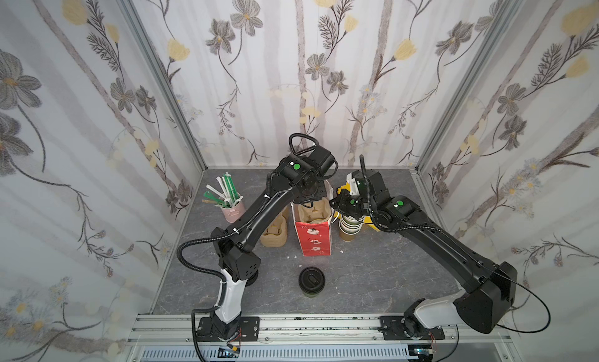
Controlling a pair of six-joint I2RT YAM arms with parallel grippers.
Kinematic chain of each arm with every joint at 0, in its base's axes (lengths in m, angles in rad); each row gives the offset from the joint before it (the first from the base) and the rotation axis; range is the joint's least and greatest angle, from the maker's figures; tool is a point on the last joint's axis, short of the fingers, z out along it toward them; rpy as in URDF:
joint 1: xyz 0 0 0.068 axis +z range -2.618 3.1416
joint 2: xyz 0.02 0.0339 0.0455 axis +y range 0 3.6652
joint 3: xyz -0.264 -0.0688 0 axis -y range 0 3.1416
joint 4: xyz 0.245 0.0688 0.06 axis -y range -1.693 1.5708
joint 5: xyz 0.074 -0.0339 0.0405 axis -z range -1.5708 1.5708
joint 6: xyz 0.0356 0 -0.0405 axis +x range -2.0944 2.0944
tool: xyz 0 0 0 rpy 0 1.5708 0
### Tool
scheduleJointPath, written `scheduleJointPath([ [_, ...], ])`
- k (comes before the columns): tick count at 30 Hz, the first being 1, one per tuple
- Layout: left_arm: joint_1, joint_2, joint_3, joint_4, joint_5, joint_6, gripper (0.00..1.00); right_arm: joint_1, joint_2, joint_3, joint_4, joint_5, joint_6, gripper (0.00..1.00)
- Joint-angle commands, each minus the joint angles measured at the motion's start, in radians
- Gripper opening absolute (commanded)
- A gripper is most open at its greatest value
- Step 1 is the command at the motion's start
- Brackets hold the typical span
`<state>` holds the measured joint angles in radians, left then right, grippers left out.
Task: Pack a coffee takeout order
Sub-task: Shake the takeout bag at the center of the table.
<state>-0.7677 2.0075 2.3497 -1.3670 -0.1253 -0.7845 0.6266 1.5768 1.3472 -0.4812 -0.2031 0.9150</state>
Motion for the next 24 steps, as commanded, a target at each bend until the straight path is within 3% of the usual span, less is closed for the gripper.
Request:
scheduleJointPath([
  [1, -0.001, -0.003, -0.012, -0.019, 0.019, 0.026, 0.22, 0.001, -0.002, -0.003, 0.056, -0.001, -0.01, 0.15],
  [3, -0.001, -0.001, -0.021, -0.02, 0.028, 0.033, 0.22, 0.001, -0.005, -0.002, 0.053, 0.003, -0.014, 0.24],
  [6, -0.001, -0.002, -0.035, -0.02, 0.035, 0.036, 0.22, 0.0, -0.003, 0.02, 0.019, 0.032, -0.033, 0.3],
  [15, -0.001, 0.004, -0.043, -0.019, 0.053, 0.048, 0.22, 0.002, 0.008, 0.095, -0.076, 0.125, -0.077, 0.3],
  [24, -0.002, 0.0, -0.046, -0.02, 0.055, 0.051, 0.21, 0.002, 0.001, 0.094, -0.084, 0.125, -0.087, 0.31],
])
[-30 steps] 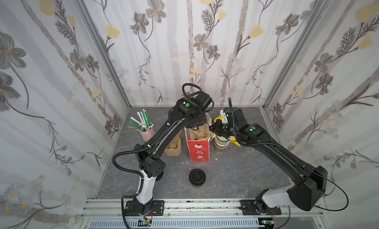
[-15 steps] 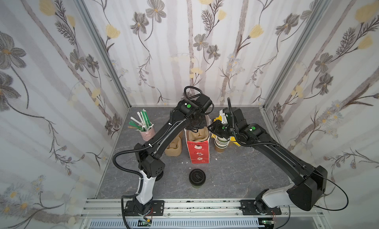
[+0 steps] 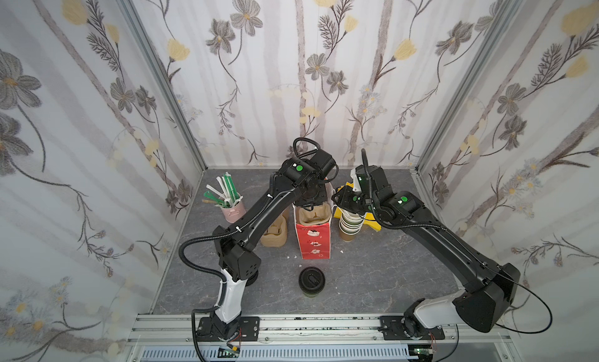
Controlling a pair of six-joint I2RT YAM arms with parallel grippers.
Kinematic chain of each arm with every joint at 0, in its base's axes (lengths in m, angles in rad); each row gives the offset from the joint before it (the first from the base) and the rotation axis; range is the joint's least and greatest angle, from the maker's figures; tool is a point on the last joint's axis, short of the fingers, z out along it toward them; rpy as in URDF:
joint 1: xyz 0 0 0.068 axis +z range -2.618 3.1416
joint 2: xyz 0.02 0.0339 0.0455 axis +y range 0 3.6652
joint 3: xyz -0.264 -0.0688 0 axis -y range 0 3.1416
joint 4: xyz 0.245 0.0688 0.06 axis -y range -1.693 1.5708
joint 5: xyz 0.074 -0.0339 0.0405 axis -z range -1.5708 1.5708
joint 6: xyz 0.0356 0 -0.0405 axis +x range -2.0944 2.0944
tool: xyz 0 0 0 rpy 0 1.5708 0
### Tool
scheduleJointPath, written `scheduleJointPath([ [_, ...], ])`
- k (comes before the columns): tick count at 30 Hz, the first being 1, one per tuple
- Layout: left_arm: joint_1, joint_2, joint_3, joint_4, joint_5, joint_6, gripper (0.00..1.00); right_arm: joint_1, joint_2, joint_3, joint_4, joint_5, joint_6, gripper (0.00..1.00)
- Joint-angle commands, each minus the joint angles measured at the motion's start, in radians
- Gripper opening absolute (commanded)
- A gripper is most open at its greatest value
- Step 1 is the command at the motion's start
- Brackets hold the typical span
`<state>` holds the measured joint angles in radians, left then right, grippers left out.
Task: Pack a coffee takeout order
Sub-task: Shake the takeout bag at the center of the table.
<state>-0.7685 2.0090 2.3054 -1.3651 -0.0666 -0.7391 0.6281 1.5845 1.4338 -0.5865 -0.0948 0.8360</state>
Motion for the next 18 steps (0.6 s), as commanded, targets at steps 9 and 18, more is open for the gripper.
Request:
scheduleJointPath([
  [9, -0.002, 0.026, 0.027, -0.022, -0.03, 0.032, 0.22, -0.001, 0.0, 0.009, 0.004, 0.003, -0.029, 0.21],
  [18, -0.002, 0.068, 0.1, -0.022, -0.097, 0.059, 0.22, 0.001, 0.004, 0.007, 0.0, -0.003, -0.032, 0.1],
])
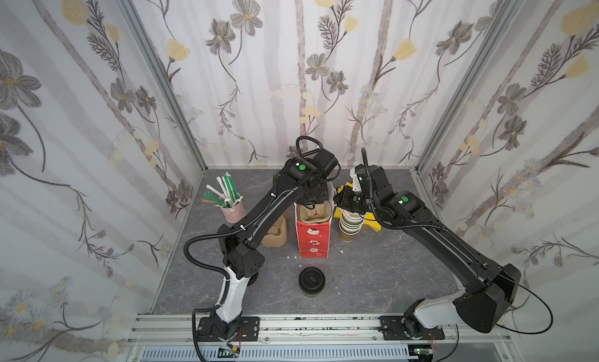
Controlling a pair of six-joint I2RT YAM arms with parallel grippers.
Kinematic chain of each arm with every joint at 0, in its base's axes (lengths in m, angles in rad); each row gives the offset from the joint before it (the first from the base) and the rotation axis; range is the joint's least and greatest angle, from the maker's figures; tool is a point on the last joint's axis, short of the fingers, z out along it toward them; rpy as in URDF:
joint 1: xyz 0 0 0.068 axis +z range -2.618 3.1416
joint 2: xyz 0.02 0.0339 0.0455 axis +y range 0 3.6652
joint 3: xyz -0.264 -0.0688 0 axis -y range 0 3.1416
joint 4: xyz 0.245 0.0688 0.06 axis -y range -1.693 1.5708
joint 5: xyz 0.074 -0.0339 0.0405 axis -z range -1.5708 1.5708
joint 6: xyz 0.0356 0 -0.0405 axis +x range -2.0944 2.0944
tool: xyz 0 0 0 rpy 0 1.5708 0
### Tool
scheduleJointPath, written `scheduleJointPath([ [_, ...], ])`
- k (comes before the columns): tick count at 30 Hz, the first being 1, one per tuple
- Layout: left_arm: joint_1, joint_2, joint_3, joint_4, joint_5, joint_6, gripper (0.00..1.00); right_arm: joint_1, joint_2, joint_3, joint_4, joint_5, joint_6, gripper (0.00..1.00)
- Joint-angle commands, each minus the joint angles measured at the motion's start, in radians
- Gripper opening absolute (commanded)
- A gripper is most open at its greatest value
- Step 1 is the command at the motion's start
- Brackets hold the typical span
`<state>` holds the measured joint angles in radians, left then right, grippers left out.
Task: Pack a coffee takeout order
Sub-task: Shake the takeout bag at the center of the table.
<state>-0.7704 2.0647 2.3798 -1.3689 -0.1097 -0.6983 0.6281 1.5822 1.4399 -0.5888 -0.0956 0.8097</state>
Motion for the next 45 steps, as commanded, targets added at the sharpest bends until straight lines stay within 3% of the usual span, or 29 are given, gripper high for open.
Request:
scheduleJointPath([
  [1, 0.001, 0.019, 0.037, -0.017, -0.062, 0.019, 0.22, 0.001, 0.006, 0.001, 0.003, -0.003, -0.005, 0.09],
  [20, -0.009, 0.034, 0.083, 0.007, -0.122, 0.033, 0.22, 0.0, 0.005, -0.001, 0.004, -0.029, -0.003, 0.01],
  [36, -0.032, -0.03, -0.039, 0.007, -0.129, 0.064, 0.22, -0.014, 0.007, 0.003, 0.009, -0.038, -0.007, 0.01],
  [45, -0.031, -0.026, -0.048, 0.008, -0.102, 0.074, 0.22, -0.035, 0.036, 0.065, -0.039, -0.001, -0.077, 0.36],
])
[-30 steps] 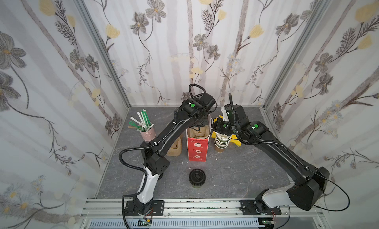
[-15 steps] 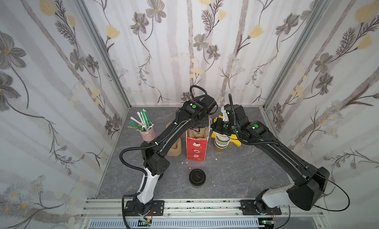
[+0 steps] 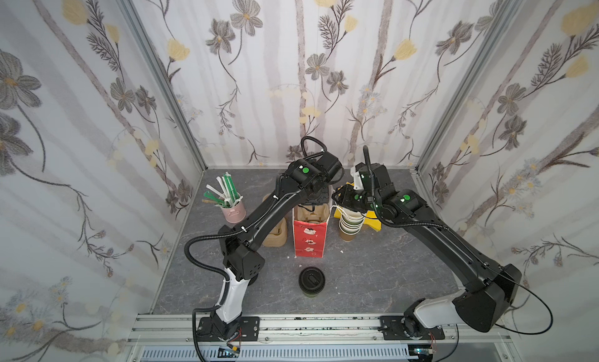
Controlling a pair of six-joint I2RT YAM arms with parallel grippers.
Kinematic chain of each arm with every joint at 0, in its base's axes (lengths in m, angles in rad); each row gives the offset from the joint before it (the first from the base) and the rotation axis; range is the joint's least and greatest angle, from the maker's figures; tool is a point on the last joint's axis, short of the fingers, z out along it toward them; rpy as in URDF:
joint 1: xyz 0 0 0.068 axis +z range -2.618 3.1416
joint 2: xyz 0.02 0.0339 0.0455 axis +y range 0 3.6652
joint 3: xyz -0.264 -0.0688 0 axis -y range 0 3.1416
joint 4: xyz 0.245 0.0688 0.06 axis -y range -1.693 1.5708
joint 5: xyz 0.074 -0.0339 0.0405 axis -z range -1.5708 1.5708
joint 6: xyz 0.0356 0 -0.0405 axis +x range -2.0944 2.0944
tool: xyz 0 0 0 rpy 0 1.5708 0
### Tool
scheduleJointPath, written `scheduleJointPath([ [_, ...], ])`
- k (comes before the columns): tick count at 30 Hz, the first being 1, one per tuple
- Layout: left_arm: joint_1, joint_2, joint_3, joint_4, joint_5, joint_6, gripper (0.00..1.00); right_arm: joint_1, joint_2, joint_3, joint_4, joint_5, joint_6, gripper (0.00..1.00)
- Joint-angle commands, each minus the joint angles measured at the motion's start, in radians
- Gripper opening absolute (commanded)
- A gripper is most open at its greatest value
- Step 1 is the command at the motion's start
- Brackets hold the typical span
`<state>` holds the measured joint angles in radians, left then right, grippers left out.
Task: Pack a coffee takeout order
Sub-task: Shake the takeout bag at the center of the table.
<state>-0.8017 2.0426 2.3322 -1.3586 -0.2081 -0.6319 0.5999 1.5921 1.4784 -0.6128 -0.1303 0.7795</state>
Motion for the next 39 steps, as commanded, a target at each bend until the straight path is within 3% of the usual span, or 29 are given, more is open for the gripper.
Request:
scheduleJointPath([
  [1, 0.0, -0.003, 0.001, -0.002, -0.002, 0.009, 0.22, -0.015, 0.033, 0.035, -0.021, 0.037, -0.061, 0.39],
  [7, -0.001, 0.003, 0.009, 0.0, 0.004, 0.017, 0.22, -0.034, 0.084, 0.056, -0.027, 0.025, -0.088, 0.43],
  [16, -0.001, 0.002, 0.01, 0.0, 0.006, 0.018, 0.22, -0.033, 0.132, 0.069, 0.007, -0.024, -0.077, 0.3],
  [24, 0.0, -0.001, 0.009, 0.0, 0.013, 0.024, 0.22, -0.03, 0.148, 0.076, 0.033, -0.028, -0.053, 0.08],
  [32, -0.001, -0.021, -0.019, 0.0, 0.022, 0.038, 0.22, -0.032, 0.162, 0.095, 0.063, 0.015, -0.007, 0.0],
  [39, 0.0, -0.034, -0.053, 0.0, 0.057, 0.061, 0.22, -0.035, 0.169, 0.113, 0.078, 0.055, 0.023, 0.0],
])
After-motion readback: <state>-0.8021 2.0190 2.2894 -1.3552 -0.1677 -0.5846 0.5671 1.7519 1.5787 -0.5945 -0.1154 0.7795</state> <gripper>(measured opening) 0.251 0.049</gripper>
